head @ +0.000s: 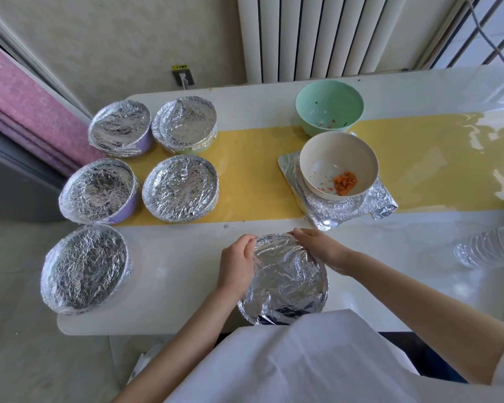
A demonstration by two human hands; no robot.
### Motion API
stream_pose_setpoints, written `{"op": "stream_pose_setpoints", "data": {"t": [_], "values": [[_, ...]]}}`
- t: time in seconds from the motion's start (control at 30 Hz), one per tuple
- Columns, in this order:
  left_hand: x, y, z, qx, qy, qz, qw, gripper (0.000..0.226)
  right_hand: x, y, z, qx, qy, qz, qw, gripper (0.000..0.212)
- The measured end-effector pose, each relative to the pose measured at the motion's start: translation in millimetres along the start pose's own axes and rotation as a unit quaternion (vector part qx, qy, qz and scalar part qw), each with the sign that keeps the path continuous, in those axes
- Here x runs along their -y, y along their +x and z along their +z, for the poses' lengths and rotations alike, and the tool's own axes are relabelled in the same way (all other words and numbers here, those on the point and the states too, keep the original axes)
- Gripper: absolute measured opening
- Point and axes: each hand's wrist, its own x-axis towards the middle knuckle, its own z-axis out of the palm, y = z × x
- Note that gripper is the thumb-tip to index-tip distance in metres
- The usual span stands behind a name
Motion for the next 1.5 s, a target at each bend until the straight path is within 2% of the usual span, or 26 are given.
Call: {"op": "stream_pose_setpoints", "data": {"t": [0.17, 0.4, 0.53, 0.7, 0.83, 1.0, 1.23, 1.5], "values": [[0, -7, -1, -0.051, -0.010, -0.011, 0.999, 0.021, -6, -1, 5, -0.057, -0.040, -0.037, 0.997, 0.038], [5, -8, 4, -0.094, 0.006, -0.013, 0.995, 0.021, -7, -3, 7, -0.076, -0.120, -0.081, 0.987, 0.035], [3, -11, 5, -0.130, 0.009, -0.025, 0.991, 0.022, -8, -4, 8, -0.138, -0.140, -0.095, 0.976, 0.028], [-2, -13, 5, -0.116, 0.011, -0.005, 0.993, 0.026, -10, -2, 12, -0.174, -0.171, -0.106, 0.964, 0.030], [-5, -7, 4, -0.067, 0.063, 0.043, 0.995, 0.026, -5, 3, 8, -0.137, -0.253, -0.100, 0.952, 0.033], [-8, 4, 4, -0.060, 0.038, 0.017, 0.997, 0.018, 13, 13, 5, -0.085, -0.279, -0.139, 0.946, 0.035], [-11, -2, 5, -0.082, 0.057, 0.006, 0.995, 0.018, 22, 20, 15, -0.083, -0.331, -0.151, 0.928, 0.038], [-10, -1, 2, -0.044, 0.088, 0.008, 0.995, 0.017, 17, 13, 12, -0.063, -0.250, -0.123, 0.958, 0.030]]}}
